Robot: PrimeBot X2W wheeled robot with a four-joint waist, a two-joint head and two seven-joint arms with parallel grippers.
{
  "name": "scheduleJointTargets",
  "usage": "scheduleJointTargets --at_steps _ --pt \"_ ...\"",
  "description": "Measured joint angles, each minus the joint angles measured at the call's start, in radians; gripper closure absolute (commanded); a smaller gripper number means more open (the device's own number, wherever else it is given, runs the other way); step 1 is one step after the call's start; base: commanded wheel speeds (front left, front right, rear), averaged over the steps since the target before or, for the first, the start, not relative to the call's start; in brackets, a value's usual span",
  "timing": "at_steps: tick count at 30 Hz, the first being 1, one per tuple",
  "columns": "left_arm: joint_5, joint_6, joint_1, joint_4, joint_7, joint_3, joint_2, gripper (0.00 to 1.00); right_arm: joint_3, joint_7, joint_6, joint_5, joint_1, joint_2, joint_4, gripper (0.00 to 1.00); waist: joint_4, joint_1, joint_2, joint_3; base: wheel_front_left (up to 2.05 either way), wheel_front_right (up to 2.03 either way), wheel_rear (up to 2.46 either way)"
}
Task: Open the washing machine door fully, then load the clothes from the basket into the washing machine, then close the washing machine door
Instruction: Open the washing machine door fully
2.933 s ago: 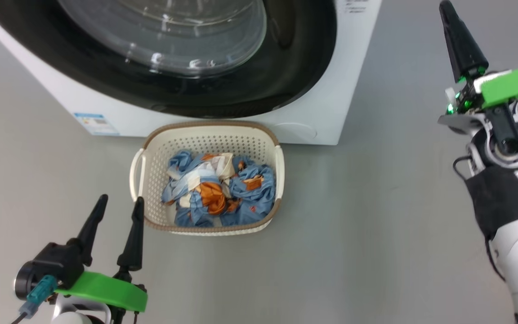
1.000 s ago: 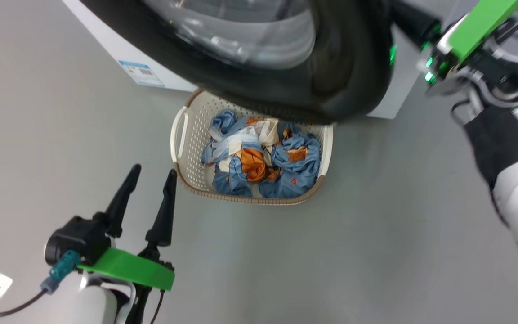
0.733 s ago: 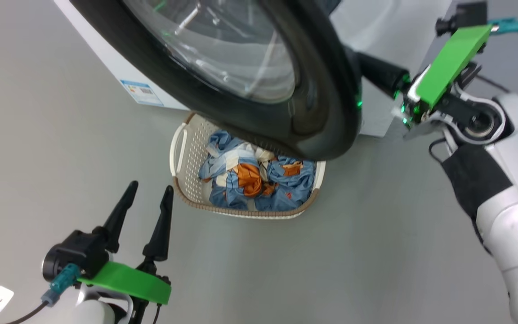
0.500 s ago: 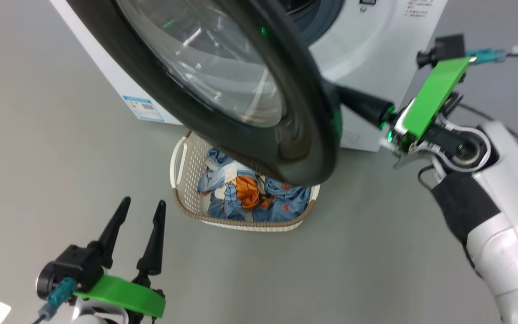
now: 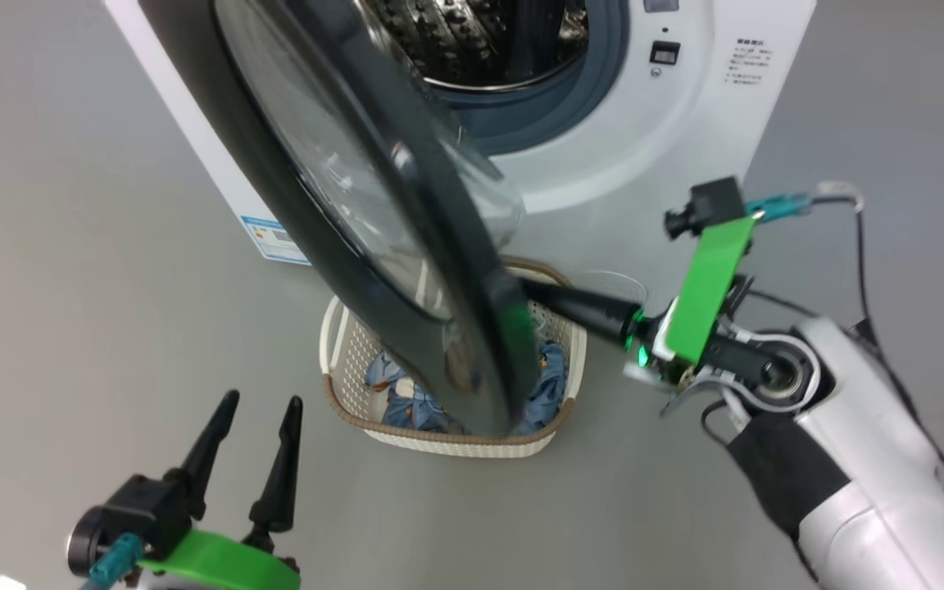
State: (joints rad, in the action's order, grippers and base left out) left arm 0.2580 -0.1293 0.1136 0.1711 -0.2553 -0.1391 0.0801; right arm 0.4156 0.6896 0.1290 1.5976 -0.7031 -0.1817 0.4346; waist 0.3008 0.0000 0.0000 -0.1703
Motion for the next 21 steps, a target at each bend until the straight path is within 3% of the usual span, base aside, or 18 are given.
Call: scheduleJointTargets --at_steps 10,21 --pt "-0.008 0.0 -0.037 -0.003 0.0 0.003 0.0 0.0 0.052 0.023 0.0 0.011 0.111 0.062 -0.066 1.0 0.045 0.0 0.0 0.048 0.0 0.0 0.0" --pt "-0.016 0.0 -0.055 -0.008 0.0 0.007 0.0 0.0 0.062 0.012 0.0 0.016 0.149 0.088 -0.082 1.0 0.072 -0.0001 0.0 0.08 0.0 0.0 0.0"
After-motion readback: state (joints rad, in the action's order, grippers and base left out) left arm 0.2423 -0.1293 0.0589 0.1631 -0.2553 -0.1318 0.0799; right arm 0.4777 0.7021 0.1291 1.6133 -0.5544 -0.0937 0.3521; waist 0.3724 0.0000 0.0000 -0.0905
